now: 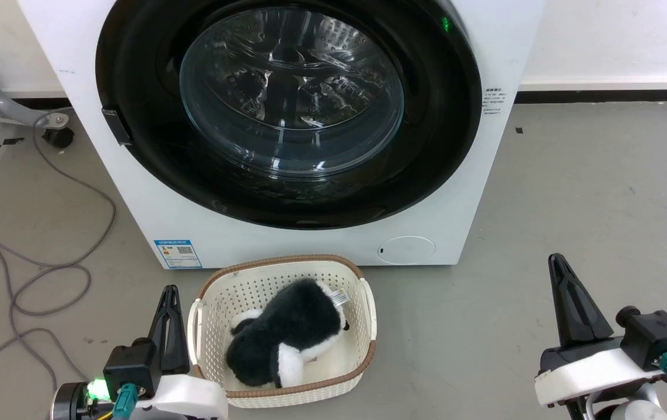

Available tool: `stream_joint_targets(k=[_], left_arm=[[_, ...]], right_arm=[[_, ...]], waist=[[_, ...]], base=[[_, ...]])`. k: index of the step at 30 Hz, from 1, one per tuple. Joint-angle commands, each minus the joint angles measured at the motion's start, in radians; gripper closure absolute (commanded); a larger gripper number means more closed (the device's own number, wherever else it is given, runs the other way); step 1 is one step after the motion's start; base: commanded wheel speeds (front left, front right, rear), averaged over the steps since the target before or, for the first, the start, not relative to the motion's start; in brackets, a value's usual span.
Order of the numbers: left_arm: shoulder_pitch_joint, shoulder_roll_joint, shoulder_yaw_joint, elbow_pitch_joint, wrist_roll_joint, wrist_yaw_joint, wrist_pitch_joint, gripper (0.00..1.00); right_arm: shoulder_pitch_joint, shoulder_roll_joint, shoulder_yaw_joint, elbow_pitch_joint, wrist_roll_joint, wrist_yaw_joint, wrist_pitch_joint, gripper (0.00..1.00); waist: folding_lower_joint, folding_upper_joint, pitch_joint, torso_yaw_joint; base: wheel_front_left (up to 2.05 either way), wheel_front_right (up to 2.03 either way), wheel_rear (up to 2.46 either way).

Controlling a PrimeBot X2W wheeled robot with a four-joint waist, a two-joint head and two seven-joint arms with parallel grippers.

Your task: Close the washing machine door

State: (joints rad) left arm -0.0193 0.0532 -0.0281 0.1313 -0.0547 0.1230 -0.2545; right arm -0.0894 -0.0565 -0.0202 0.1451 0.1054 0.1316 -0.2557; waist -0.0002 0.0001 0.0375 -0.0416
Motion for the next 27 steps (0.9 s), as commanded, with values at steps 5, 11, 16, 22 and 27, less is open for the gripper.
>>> stream_joint_targets(k=[5,11,16,22,27], left_arm=[[0.001,0.0,0.001,-0.007,0.003,-0.007,0.013,1.0],[0.002,0.0,0.003,-0.013,0.006,-0.012,0.025,1.0],[0.003,0.0,0.004,-0.019,0.008,-0.017,0.035,1.0],[0.004,-0.001,0.005,-0.025,0.01,-0.023,0.048,1.0],[0.004,-0.001,0.006,-0.03,0.013,-0.028,0.058,1.0]], right_arm=[[0.005,0.0,0.001,-0.008,-0.006,0.0,0.013,1.0],[0.009,0.001,0.002,-0.015,-0.011,0.0,0.025,1.0],[0.013,0.001,0.003,-0.021,-0.015,0.0,0.036,1.0],[0.017,0.001,0.004,-0.028,-0.02,0.0,0.048,1.0],[0.021,0.001,0.005,-0.033,-0.024,0.0,0.058,1.0]], waist=[[0.0002,-0.0001,-0.001,0.002],[0.0002,-0.0001,-0.003,0.004],[0.0002,-0.0001,-0.005,0.006],[0.0002,-0.0001,-0.007,0.008],[0.0002,-0.0001,-0.008,0.009]], base=[[0.0,0.0,0.0],[0.0,0.0,0.0],[0.0,0.0,0.0],[0.0,0.0,0.0],[0.0,0.0,0.0]])
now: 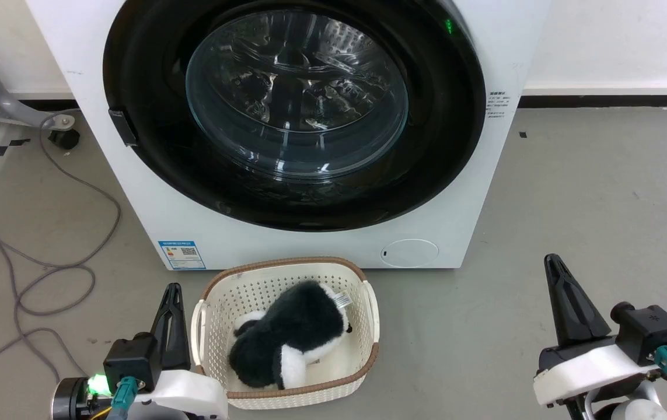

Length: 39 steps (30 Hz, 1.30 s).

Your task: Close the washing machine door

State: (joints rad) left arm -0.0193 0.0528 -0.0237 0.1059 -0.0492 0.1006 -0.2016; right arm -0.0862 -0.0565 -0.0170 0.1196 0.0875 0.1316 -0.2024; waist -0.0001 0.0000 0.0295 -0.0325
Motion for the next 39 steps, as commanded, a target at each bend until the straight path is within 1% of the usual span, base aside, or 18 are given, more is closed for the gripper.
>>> stream_joint_targets(k=[1,39], left_arm=[[0.005,0.0,0.002,-0.006,0.008,-0.007,0.007,1.0],[0.01,-0.001,0.011,-0.046,0.024,-0.044,0.085,1.0]], right_arm=[[0.018,0.001,0.002,-0.009,-0.007,0.0,0.007,1.0],[0.045,0.003,0.008,-0.053,-0.039,-0.001,0.085,1.0]], waist=[[0.0001,0.0,0.0,0.001],[0.0001,0.0,-0.012,0.013]], base=[[0.0,0.0,0.0],[0.0,0.0,0.0]])
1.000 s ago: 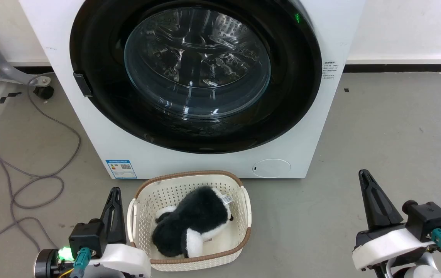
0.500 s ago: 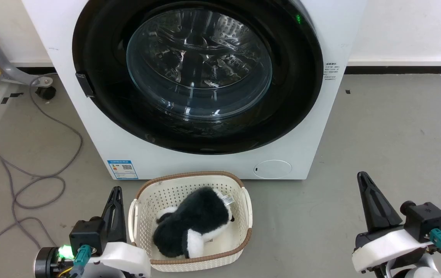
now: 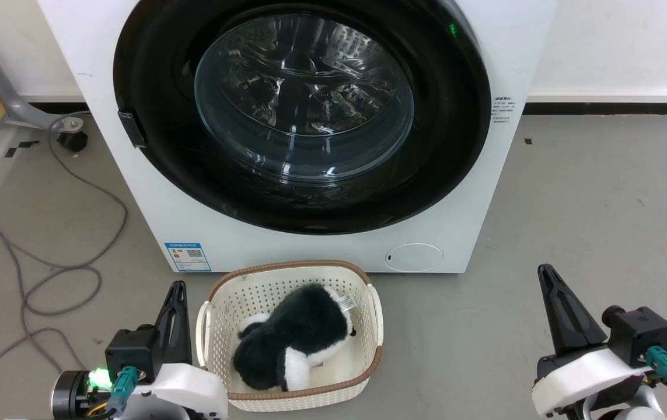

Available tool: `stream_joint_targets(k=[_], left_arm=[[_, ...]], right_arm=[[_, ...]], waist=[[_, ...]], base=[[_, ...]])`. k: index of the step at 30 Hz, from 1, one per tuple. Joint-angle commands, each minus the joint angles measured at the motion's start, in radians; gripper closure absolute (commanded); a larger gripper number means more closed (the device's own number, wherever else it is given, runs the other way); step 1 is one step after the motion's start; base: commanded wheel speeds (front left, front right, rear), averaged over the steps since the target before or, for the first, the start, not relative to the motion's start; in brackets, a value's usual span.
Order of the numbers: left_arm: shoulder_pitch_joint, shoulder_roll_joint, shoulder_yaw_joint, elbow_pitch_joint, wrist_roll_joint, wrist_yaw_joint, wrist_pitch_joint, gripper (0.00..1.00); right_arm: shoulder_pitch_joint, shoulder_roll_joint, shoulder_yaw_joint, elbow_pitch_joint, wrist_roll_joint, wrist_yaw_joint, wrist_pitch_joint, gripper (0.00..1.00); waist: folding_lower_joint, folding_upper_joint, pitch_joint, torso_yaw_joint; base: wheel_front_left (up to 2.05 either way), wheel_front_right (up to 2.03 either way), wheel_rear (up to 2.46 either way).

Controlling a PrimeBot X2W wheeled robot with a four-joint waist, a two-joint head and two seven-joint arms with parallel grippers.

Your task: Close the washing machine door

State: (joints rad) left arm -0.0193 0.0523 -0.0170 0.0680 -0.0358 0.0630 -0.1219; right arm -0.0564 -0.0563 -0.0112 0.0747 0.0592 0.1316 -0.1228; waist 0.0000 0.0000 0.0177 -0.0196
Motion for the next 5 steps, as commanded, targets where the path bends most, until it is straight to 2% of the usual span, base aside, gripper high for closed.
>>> stream_joint_targets(k=[1,5], left_arm=[[0.011,-0.001,0.004,-0.009,0.011,-0.008,0.007,1.0],[0.011,-0.001,0.005,-0.013,0.013,-0.012,0.015,1.0]], right_arm=[[0.016,0.003,0.002,-0.009,-0.012,-0.001,0.007,1.0],[0.019,0.003,0.003,-0.014,-0.015,-0.001,0.016,1.0]], waist=[[0.0,0.0,-0.001,0.001],[0.0,0.0,-0.002,0.002]], base=[[0.0,0.0,0.0],[0.0,0.0,0.0]])
